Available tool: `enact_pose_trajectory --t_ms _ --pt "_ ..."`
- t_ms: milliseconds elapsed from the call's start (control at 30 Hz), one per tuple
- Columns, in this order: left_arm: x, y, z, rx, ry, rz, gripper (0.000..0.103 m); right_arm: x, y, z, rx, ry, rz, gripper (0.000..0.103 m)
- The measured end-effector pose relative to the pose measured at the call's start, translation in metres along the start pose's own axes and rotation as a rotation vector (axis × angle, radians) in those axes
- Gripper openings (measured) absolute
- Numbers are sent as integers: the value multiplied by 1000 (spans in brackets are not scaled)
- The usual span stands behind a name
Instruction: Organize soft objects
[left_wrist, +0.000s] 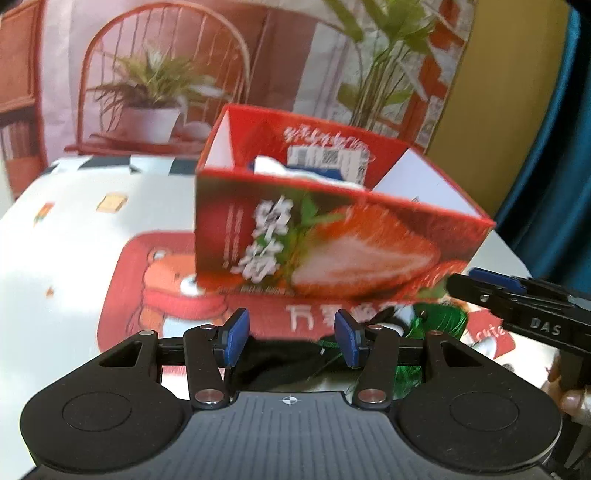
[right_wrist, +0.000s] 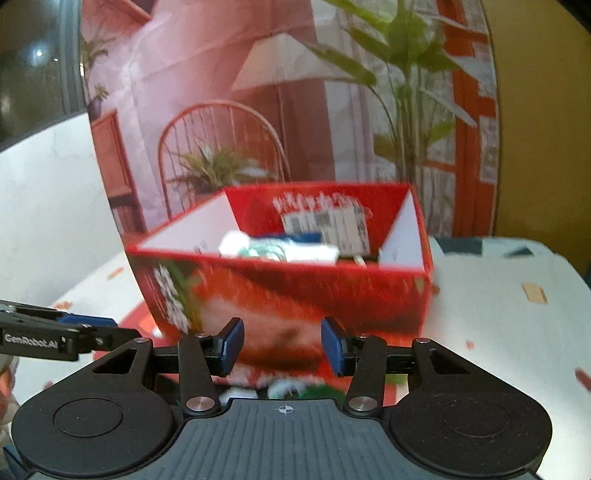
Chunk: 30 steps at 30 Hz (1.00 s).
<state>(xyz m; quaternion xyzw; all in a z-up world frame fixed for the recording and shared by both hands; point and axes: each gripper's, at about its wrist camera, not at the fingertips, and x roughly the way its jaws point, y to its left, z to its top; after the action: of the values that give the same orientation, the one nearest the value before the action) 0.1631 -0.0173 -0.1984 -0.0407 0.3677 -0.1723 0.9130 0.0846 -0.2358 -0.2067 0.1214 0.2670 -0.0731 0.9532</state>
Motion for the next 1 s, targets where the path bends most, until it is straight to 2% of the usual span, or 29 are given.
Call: enact_pose_trajectory --t_ms 267,467,667,800,900,1000 --pt "8 19 -12 -79 32 55 53 -9 -18 -29 100 8 -31 43" --pt "12 24 -15 -97 38 73 53 -5 -15 -30 91 18 -46 44" --pt "17 30 -17 -137 45 66 53 -5 -24 -35 148 20 -73 44" --pt "22 30 -16 -136 38 56 52 -5 -16 -25 128 -27 17 40" --pt "25 30 -15 -152 40 55 52 7 -2 -17 95 -2 74 25" --pt "28 30 -13 -159 46 54 52 24 8 -15 94 43 107 24"
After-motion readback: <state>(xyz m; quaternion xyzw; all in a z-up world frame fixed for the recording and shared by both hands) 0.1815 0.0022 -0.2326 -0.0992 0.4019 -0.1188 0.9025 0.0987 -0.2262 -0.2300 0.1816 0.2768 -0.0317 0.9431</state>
